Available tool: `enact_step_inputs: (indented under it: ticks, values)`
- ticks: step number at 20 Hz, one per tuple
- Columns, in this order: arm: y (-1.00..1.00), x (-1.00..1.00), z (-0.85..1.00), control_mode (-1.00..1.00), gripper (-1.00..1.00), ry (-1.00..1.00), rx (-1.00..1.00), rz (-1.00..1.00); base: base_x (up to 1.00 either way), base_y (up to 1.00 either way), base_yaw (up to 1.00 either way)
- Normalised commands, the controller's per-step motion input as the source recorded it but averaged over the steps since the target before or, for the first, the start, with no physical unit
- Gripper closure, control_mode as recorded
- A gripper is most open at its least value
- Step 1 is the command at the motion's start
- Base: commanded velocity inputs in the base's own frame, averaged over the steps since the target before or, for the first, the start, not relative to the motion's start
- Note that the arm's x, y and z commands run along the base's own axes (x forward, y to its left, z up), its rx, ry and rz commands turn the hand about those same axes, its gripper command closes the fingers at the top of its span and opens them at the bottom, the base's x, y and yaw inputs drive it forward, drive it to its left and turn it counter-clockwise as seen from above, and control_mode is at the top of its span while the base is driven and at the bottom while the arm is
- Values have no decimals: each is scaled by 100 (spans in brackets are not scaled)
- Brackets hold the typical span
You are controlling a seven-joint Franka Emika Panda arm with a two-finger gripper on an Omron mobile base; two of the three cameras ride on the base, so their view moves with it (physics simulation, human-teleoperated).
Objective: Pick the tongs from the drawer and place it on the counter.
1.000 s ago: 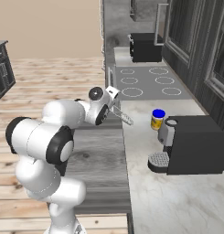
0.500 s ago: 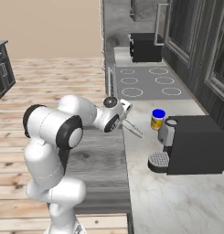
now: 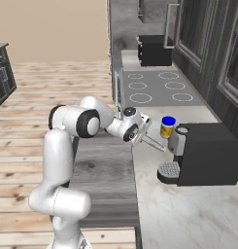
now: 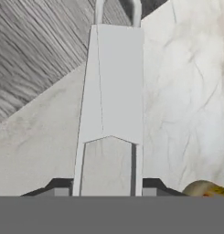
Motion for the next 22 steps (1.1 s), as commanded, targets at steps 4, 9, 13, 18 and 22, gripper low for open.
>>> enact_step_inputs:
  ticks: [4,9,13,18,22]
  values:
    - [-69,58,-33,-100,100,22,-2,-3,0,0,0]
    - [-29,12,-25,-100,-100,8,-4,0,0,0,0]
    - [-4,0,-1,-100,-100,0,-3,0,0,0,0]
    - [-4,-15,7,-100,-100,-4,0,0,0,0,0]
    - [0,-66,71,-100,-100,-22,0,10,0,0,0]
